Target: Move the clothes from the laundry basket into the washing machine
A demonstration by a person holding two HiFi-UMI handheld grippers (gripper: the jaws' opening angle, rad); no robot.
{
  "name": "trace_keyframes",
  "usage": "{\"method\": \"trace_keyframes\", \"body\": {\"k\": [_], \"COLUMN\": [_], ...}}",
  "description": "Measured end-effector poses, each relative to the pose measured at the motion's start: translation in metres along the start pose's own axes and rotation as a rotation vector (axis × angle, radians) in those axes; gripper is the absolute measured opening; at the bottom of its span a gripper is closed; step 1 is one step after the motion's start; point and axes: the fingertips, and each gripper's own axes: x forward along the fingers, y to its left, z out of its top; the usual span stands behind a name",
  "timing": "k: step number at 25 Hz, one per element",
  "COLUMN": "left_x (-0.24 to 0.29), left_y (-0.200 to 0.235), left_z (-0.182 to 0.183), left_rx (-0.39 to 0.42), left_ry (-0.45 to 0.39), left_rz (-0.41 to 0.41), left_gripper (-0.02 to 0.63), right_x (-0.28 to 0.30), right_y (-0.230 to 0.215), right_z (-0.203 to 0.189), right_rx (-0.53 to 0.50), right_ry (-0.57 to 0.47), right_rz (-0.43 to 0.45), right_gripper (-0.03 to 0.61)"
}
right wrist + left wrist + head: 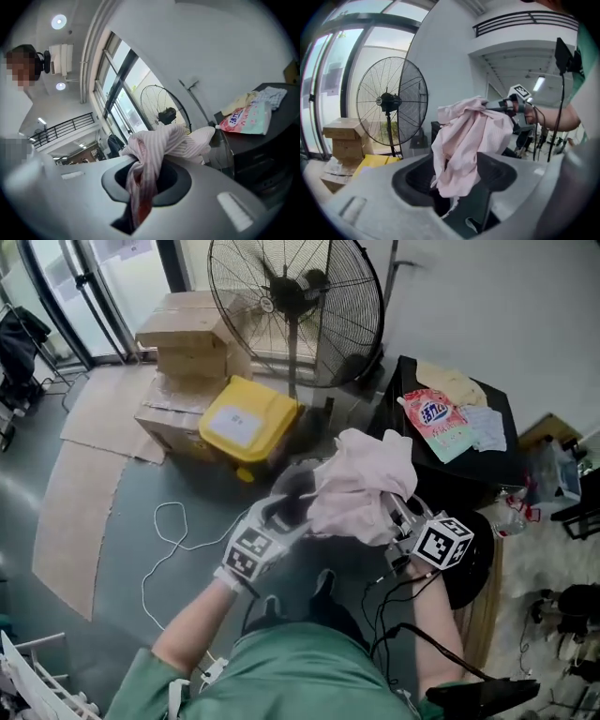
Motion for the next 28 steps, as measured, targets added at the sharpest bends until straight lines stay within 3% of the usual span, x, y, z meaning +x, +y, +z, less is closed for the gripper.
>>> {"method": "trace_keyframes", "body": {"k": [14,21,28], "left_x": [-0.019,0.009,0.057], "left_y": [-0.116,-0.183,-0.259], "left_z": [-0.013,-0.004,-0.004], "left_rx": [0.115,0.147,0.165], "left_ry": [-0.026,-0.016,0.018], "left_rz": [-0.309,-0.384,-0.375], "left_gripper": [0.287,0.287,0.287], "right_x": [-0.198,-0.281,-0.356], "right_y": [0.032,0.008,-0.051], "right_z": [-0.060,-0.065,-0.075], "right_rx": [0.078,0.111,0.177], "right_ry": [-0.284,-0.359,-0.401], "right_rz": [-0.422,-0.512,-0.522], "right_gripper": [0.029,0.029,0.029]}}
